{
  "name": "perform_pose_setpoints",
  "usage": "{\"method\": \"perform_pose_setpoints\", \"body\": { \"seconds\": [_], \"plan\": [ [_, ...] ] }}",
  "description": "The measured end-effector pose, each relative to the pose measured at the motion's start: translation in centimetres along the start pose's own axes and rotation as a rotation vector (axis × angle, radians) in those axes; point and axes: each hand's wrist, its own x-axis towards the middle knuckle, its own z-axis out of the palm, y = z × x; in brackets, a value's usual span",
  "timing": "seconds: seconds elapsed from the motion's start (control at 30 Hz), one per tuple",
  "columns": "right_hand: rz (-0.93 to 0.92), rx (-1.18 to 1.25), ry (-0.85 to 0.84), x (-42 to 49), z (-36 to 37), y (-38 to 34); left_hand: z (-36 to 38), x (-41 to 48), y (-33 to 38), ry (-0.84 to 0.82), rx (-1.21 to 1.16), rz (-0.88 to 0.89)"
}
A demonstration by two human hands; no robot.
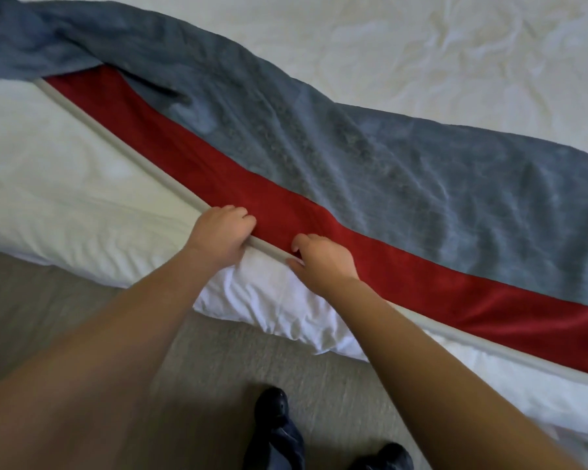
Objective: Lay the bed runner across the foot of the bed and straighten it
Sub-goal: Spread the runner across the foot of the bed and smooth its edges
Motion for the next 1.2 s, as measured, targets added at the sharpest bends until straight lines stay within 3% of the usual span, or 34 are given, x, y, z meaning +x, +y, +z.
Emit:
{"method": "perform_pose_setpoints", "body": {
  "seconds": [0.17,0.3,0.63,0.77,0.9,1.2],
  "plan": [
    [0.154,0.031,0.042,0.4,3.0,-3.3,1.4,-1.9,-3.3,0.046,-0.107,-0.012],
    [0.197,-0.07,0.086,-1.0,5.1,-4.8,3.0,-4.9,-5.5,-0.098,-0.009,-0.015],
    [-0.034,-0.111,0.14,1.7,3.7,-5.6,0.9,-3.5,-7.5,0.173,-0.081,-0.071],
    [-0.117,-0.049,0.16,6.0,2.7,-8.1,0.1,-0.5,-8.2,0.041,0.022,-0.062],
    [-0.098,-0.045,0.049,10.2,2.4,-10.5,0.3,0.1,-9.5,-0.089,0.098,-0.074],
    [-0.314,-0.123,-0.126,8.6,4.5,-13.0,1.2,-4.0,-11.0,-0.214,-0.027,-0.075]
  ]
}}
